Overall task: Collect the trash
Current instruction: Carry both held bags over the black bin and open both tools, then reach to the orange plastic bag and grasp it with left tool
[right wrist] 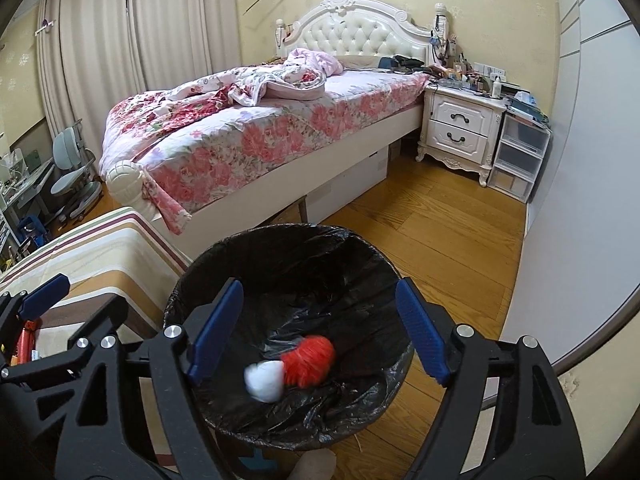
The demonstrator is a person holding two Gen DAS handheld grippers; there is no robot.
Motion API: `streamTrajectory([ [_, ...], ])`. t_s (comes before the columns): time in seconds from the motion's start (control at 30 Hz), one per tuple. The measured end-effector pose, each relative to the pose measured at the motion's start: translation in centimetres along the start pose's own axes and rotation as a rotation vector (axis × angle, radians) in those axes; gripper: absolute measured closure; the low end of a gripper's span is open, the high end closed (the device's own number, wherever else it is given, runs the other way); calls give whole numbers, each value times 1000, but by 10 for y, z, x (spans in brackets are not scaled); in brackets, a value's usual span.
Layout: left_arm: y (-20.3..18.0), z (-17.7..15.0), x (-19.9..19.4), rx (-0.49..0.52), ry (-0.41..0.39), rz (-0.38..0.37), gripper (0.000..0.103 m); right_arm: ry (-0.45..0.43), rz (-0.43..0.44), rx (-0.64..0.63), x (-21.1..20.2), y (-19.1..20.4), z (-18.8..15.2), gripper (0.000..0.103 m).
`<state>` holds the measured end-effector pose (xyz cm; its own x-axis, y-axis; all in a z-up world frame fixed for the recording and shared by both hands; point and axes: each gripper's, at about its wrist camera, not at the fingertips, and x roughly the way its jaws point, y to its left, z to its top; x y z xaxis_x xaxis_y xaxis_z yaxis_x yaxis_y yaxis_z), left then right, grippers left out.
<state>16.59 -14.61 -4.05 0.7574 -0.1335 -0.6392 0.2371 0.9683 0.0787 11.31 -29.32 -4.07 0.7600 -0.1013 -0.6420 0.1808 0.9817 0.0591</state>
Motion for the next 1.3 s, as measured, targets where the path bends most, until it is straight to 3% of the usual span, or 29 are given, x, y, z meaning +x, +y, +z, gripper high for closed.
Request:
streamTrajectory([
  [0.23, 14, -10, -23, -40, 14, 8, 27, 2, -8, 19, -22, 3, -14, 23],
  [0.7, 46, -63, -92, -50, 9, 44, 27, 18, 0, 25, -90, 21, -75, 23],
  [1.03, 82, -106, -127, -74, 30, 102, 25, 58, 48, -1, -121, 45, -117, 23],
  [1.3, 109, -132, -135, -109, 56, 147, 25, 67, 98, -34, -130, 71, -130, 23],
])
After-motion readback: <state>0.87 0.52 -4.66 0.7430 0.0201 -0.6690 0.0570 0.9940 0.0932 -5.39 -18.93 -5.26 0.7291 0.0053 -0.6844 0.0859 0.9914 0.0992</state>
